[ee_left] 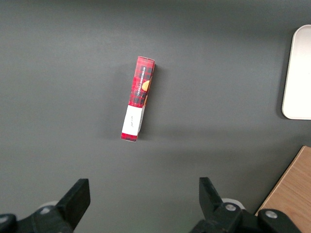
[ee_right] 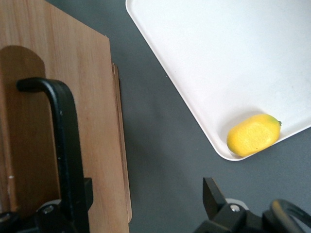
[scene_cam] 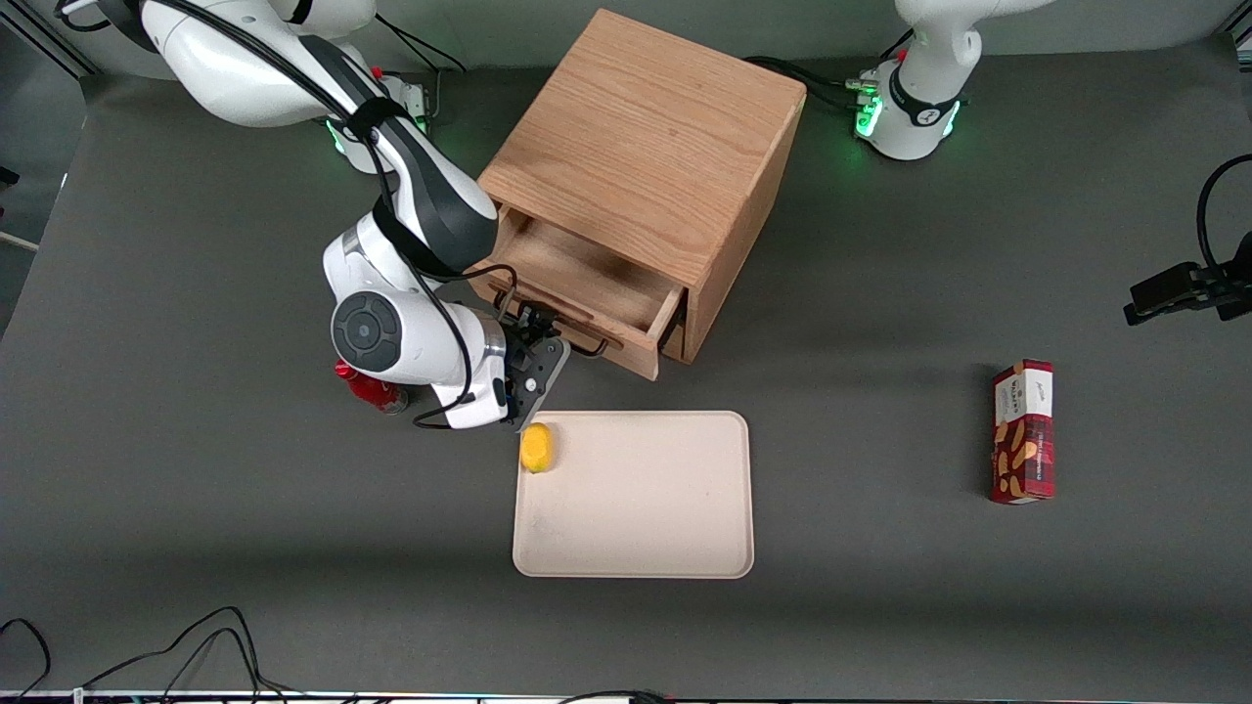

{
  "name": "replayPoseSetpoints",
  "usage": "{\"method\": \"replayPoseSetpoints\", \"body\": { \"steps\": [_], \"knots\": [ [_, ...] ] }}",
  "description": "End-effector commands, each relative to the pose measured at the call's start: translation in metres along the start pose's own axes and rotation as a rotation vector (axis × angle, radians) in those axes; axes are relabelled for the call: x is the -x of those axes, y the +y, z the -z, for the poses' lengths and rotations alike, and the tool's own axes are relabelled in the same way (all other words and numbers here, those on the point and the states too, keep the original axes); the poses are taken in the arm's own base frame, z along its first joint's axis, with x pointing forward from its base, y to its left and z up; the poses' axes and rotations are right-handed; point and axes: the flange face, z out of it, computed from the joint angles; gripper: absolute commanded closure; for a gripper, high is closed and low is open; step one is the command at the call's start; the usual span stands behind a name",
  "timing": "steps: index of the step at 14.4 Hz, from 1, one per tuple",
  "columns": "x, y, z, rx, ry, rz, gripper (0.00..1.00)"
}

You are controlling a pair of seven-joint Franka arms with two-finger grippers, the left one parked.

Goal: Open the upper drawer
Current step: 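Pull the upper drawer handle outward with the right gripper, then keep pulling the upper drawer further out with the right gripper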

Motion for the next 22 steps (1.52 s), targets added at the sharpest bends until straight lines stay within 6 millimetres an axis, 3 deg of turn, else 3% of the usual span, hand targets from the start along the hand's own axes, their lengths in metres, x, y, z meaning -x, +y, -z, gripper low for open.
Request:
{"method": "replayPoseSetpoints", "body": {
  "steps": [1, 16, 22],
  "knots": [
    [-0.003, 0.011, 0.007, 0.010, 0.000, 0.014, 0.00],
    [0.015, 0.052, 0.011, 0.002, -0.041, -0.030, 0.00],
    [0.009, 0.063, 0.008, -0.013, -0.028, -0.039, 0.00]
  ]
}}
